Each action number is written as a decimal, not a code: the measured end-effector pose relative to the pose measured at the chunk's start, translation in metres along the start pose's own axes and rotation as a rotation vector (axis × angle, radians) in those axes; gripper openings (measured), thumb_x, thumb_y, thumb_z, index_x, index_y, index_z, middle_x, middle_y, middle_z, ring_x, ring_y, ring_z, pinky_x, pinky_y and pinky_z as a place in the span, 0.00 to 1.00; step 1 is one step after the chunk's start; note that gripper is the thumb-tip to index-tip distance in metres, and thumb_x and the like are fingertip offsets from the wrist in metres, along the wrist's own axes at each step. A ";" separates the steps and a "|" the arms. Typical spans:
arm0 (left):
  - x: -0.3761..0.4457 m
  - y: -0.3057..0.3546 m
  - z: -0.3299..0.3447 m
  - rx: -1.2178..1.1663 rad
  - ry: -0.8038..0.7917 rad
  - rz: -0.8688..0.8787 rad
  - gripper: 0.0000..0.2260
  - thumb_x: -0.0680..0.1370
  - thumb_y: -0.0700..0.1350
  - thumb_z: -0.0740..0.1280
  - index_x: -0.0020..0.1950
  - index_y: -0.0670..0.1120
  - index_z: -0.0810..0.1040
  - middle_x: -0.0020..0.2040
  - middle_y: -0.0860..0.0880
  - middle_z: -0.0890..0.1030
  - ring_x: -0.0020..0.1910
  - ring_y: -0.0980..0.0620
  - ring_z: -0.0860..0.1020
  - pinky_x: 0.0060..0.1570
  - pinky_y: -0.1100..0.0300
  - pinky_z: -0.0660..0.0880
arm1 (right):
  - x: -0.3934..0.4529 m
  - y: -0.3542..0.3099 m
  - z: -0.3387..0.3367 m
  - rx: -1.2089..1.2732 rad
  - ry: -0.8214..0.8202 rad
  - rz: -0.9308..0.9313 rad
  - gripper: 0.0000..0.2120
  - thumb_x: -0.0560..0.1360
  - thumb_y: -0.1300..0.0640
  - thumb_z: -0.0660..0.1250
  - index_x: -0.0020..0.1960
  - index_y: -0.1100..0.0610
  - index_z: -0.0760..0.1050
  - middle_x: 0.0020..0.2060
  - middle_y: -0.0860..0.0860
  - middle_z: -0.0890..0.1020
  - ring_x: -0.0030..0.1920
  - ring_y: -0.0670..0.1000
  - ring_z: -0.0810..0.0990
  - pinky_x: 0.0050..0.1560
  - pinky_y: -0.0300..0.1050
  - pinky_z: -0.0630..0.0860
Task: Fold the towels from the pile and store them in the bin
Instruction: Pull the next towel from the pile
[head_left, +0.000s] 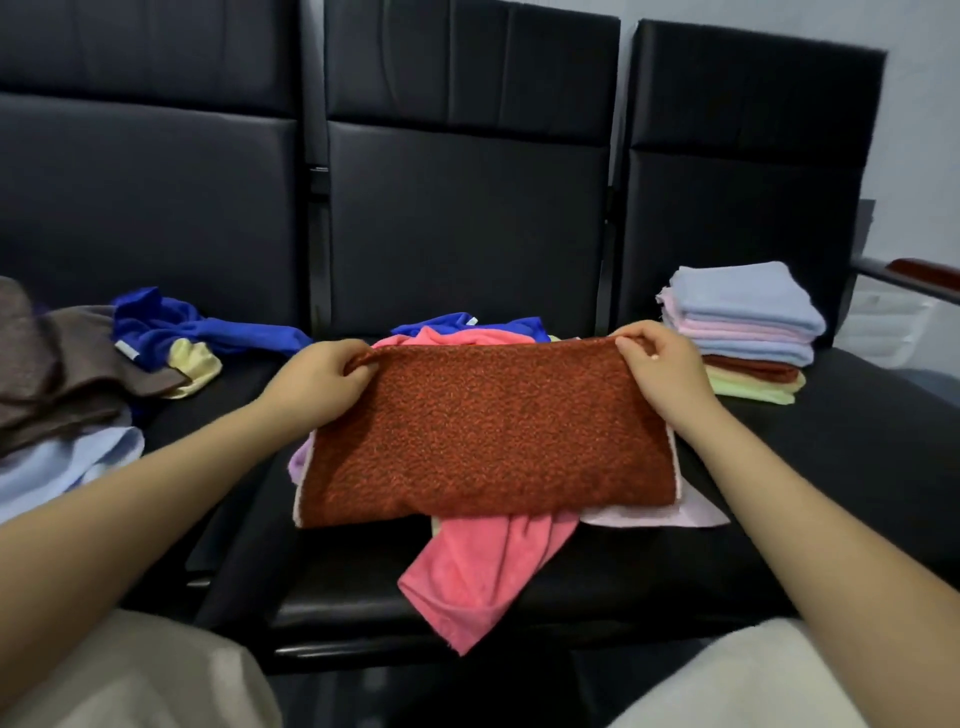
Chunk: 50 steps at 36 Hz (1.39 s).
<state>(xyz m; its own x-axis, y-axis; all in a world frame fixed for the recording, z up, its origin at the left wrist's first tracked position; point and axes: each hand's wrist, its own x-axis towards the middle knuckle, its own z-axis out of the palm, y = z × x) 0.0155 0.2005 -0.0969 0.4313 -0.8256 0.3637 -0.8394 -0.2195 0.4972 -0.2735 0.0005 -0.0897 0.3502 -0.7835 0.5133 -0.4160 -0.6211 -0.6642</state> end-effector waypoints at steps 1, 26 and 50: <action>0.004 -0.002 0.004 0.020 0.014 -0.011 0.08 0.80 0.44 0.63 0.50 0.43 0.81 0.44 0.46 0.83 0.46 0.46 0.79 0.49 0.50 0.74 | 0.005 0.003 0.006 -0.006 0.025 0.007 0.07 0.79 0.60 0.64 0.48 0.52 0.80 0.46 0.48 0.82 0.49 0.47 0.77 0.48 0.35 0.69; 0.017 -0.047 0.048 -0.233 -0.030 -0.427 0.17 0.77 0.54 0.67 0.58 0.43 0.75 0.51 0.45 0.81 0.53 0.45 0.78 0.48 0.55 0.71 | -0.006 0.032 0.016 0.730 -0.015 0.436 0.10 0.74 0.66 0.69 0.54 0.55 0.78 0.45 0.53 0.84 0.44 0.49 0.83 0.45 0.41 0.79; -0.039 0.020 0.043 -0.137 -0.184 0.166 0.08 0.78 0.41 0.67 0.57 0.46 0.80 0.49 0.50 0.78 0.52 0.55 0.74 0.59 0.60 0.69 | -0.038 -0.079 -0.011 1.088 -0.389 0.546 0.14 0.80 0.59 0.60 0.42 0.62 0.81 0.33 0.55 0.84 0.32 0.49 0.83 0.35 0.38 0.80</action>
<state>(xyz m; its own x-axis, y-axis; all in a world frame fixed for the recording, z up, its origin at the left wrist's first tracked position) -0.0328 0.2061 -0.1355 0.2140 -0.9278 0.3057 -0.8357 -0.0118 0.5491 -0.2632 0.0788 -0.0505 0.6497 -0.7594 -0.0353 0.2515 0.2585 -0.9327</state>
